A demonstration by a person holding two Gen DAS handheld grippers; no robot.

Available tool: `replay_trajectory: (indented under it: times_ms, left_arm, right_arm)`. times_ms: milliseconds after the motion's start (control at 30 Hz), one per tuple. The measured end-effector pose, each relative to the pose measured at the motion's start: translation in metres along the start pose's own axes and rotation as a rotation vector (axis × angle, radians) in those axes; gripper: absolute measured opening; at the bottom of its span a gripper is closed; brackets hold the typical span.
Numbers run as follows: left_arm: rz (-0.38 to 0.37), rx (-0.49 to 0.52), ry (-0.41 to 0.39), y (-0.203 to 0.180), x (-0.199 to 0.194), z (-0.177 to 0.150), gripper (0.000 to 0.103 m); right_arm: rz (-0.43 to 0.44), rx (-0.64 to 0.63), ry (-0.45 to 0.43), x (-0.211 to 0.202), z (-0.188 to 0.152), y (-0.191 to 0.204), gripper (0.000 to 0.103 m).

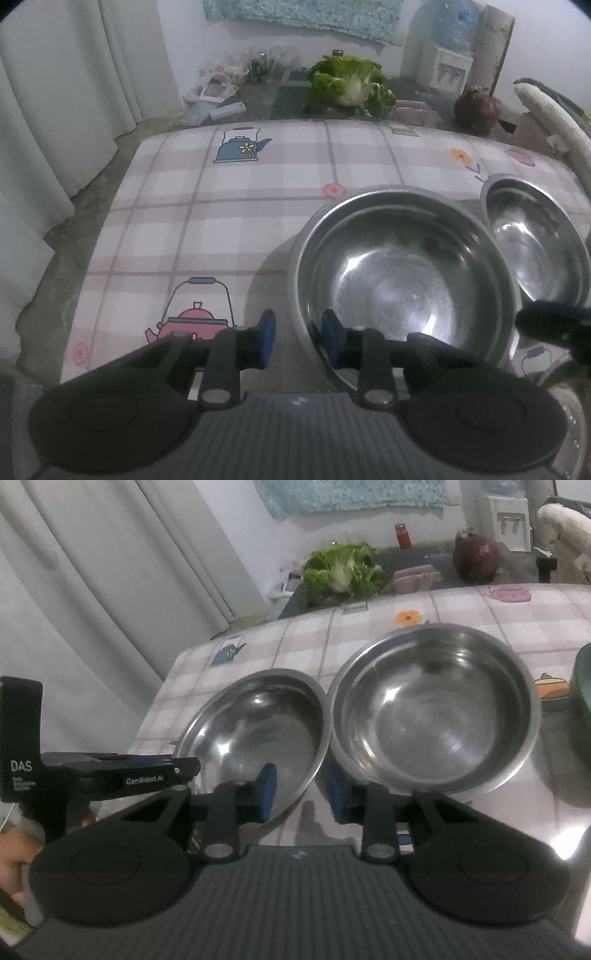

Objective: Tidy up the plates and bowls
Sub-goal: 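Move the right tool past the steel bowls toward the green bowl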

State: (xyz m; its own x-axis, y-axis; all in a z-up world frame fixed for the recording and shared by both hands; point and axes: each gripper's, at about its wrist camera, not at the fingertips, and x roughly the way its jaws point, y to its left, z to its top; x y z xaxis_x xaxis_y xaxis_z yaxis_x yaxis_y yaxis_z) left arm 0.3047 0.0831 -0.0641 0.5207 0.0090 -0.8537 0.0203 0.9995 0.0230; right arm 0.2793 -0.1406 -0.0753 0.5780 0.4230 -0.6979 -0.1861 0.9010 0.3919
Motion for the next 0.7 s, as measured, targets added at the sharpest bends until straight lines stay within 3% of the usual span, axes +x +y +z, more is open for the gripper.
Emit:
replay_trajectory:
  times_ms: [100, 267, 433, 700]
  left_arm:
    - [0.007, -0.004, -0.003, 0.005, -0.001, 0.000, 0.018]
    - [0.012, -0.039, -0.004, 0.019, -0.002, -0.001, 0.018]
    - [0.003, -0.069, 0.008, 0.031, -0.003, 0.000, 0.028]
    - [-0.009, -0.077, 0.040, 0.030, 0.009, 0.005, 0.031]
  right_arm:
    - [-0.003, -0.003, 0.014, 0.010, -0.001, 0.001, 0.018]
    - [0.043, -0.008, 0.033, 0.018, -0.004, 0.007, 0.014]
    - [0.045, -0.009, 0.037, 0.023, 0.000, 0.012, 0.014]
    - [0.010, -0.003, 0.032, 0.037, 0.005, 0.013, 0.014]
